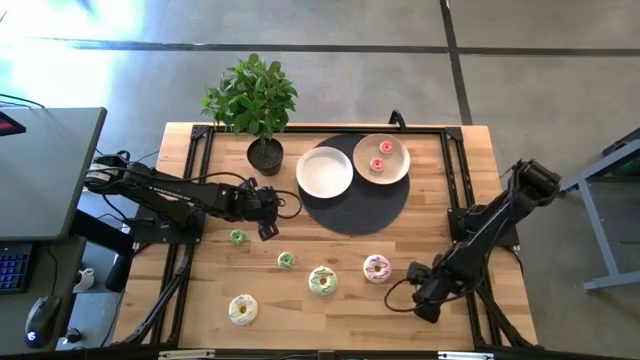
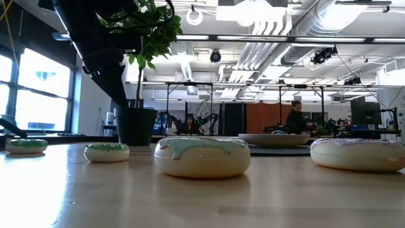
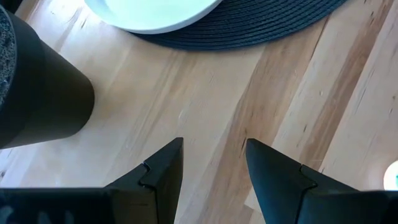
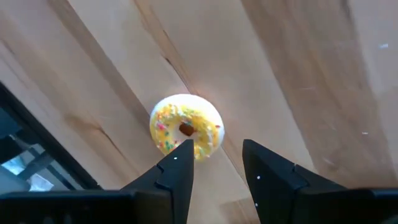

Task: Pick & Place donuts
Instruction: Put the small yellow donut on the brown plate

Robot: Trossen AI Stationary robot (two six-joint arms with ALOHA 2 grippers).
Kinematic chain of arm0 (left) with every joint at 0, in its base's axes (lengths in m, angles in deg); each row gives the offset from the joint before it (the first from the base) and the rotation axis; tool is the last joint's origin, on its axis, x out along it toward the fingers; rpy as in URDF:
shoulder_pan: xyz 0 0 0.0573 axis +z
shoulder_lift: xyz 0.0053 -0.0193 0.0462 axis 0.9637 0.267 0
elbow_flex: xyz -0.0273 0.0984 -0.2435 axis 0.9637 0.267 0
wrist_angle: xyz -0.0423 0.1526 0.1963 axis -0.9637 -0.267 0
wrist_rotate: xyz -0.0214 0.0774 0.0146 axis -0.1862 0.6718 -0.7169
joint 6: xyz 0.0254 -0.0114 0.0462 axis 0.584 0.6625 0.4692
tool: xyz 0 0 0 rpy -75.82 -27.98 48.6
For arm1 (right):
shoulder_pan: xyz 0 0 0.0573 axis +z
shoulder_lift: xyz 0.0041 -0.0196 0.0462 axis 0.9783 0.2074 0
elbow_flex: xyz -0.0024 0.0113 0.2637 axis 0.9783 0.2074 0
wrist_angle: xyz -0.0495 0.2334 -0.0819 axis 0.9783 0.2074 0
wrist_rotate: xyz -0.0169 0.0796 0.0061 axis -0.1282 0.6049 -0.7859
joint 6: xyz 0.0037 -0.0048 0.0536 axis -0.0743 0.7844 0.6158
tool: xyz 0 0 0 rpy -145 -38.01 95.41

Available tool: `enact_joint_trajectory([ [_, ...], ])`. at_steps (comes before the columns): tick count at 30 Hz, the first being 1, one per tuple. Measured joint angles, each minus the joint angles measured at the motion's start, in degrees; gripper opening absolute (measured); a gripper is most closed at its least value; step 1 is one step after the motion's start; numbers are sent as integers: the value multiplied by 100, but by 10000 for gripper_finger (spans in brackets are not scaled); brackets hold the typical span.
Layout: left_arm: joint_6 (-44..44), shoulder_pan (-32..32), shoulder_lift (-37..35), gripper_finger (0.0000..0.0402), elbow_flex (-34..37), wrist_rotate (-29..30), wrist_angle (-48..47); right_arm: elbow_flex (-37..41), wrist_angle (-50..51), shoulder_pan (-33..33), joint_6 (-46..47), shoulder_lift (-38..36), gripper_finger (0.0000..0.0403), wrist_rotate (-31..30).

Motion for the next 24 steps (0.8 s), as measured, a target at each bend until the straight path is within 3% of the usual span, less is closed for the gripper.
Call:
enact_joint_trajectory([
  [15,-4,-1,0,170,0,-11,93,-24,-422,-4,-400,801,124,-226],
  [24,-7,0,0,170,0,-57,702,4,-485,-59,-446,714,13,-205],
])
